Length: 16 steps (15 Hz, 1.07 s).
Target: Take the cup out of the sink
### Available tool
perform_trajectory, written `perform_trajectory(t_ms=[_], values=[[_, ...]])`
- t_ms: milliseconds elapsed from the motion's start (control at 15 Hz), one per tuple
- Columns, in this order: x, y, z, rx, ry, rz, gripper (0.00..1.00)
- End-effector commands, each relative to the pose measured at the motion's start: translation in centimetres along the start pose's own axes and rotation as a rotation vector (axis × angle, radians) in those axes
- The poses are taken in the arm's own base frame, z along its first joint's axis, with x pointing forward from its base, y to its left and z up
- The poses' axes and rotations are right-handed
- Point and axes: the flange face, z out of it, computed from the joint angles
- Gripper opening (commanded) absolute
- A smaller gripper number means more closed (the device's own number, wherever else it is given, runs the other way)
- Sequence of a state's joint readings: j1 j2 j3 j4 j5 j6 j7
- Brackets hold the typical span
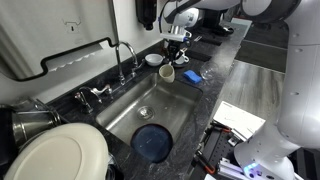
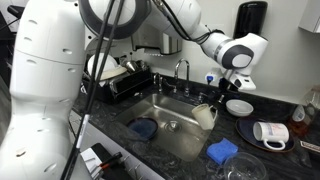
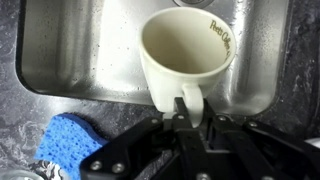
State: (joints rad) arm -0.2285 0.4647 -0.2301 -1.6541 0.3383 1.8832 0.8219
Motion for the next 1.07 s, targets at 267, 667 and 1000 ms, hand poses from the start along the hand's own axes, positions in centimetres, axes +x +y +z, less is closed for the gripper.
perform_trajectory(t_ms=[267, 667, 1000], values=[[10.4, -0.4, -1.6, 0.076, -0.123, 0.31, 0.04], [15.4, 1.1, -2.8, 0.14, -0.132, 0.445, 0.04], [15.3, 0.3, -2.9, 0.111, -0.107, 0.426, 0.47]])
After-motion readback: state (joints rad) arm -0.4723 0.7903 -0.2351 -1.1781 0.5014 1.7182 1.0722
